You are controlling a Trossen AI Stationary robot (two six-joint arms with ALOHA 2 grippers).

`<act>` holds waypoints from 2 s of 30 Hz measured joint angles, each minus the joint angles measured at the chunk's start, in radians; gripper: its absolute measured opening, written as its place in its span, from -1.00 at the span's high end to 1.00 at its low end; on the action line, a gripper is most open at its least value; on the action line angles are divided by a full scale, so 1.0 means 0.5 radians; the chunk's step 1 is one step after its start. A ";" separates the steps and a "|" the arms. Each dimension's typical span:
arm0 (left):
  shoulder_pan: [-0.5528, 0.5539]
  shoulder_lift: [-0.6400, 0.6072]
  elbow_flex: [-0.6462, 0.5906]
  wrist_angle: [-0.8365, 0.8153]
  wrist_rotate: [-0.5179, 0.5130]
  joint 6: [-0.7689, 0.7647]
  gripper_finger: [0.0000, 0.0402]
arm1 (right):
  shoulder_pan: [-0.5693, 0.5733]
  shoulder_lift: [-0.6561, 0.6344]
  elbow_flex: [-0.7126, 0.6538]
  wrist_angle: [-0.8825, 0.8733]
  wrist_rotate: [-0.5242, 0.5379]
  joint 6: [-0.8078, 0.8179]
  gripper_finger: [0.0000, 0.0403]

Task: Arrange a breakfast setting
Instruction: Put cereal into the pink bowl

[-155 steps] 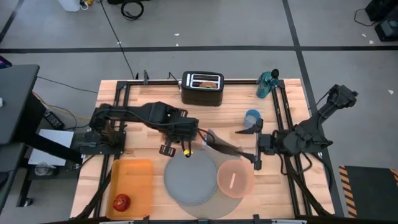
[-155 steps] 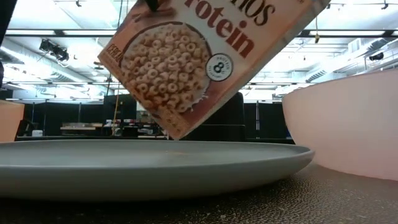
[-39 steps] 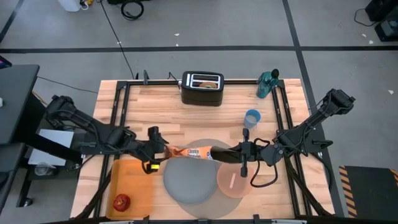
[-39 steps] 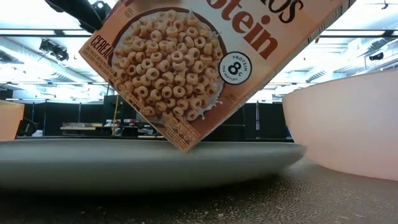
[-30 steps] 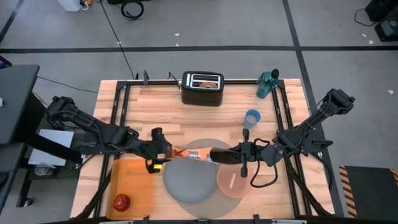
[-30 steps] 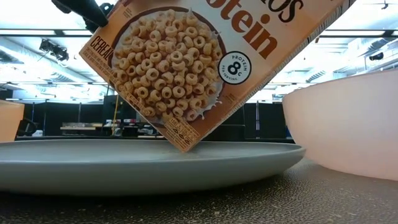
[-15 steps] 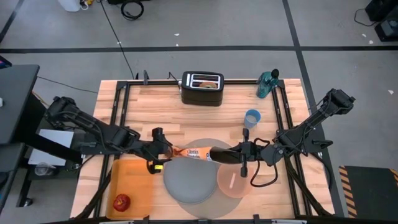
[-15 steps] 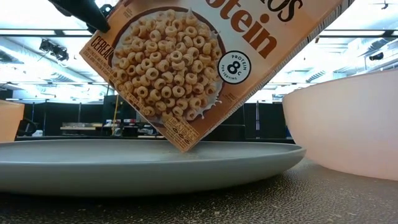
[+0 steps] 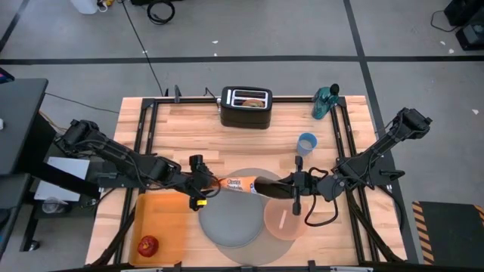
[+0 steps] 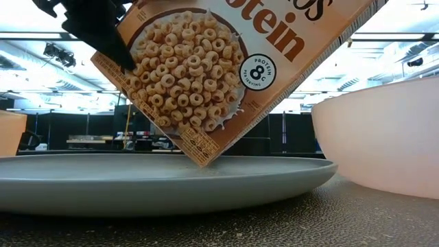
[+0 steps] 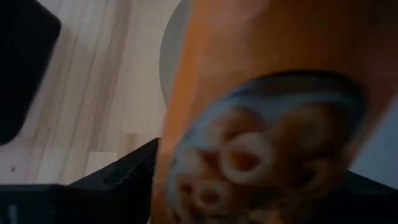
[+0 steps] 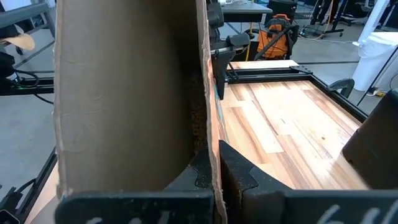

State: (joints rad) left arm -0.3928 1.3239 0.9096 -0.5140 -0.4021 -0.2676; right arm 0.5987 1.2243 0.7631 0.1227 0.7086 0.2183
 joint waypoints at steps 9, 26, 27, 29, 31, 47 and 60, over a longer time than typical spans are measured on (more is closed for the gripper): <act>0.008 -0.008 0.000 0.003 0.078 0.043 -0.02 | 0.000 0.001 0.000 0.005 -0.008 0.000 0.96; 0.070 -0.046 0.284 -0.321 0.362 0.077 -0.03 | 0.074 -0.002 0.000 0.152 -0.073 -0.159 0.69; 0.083 -0.042 0.302 -0.347 0.389 0.072 -0.03 | 0.091 -0.002 0.000 0.165 -0.048 -0.175 0.66; 0.111 -0.030 0.330 -0.398 0.430 0.060 -0.03 | 0.123 -0.007 0.000 0.172 0.010 -0.202 0.60; 0.129 -0.030 0.344 -0.446 0.446 0.055 -0.03 | 0.153 -0.018 0.000 0.170 0.067 -0.212 0.53; 0.138 -0.030 0.379 -0.485 0.487 0.033 -0.03 | 0.327 -0.214 0.000 0.118 0.449 -0.347 0.31; 0.138 -0.030 0.379 -0.488 0.521 0.020 -0.03 | 0.543 -0.477 0.000 0.062 0.432 -0.445 0.30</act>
State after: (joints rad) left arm -0.3237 1.3090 1.0992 -0.7578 -0.1415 -0.2576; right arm 0.8701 0.9861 0.7631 0.1536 0.9245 -0.0044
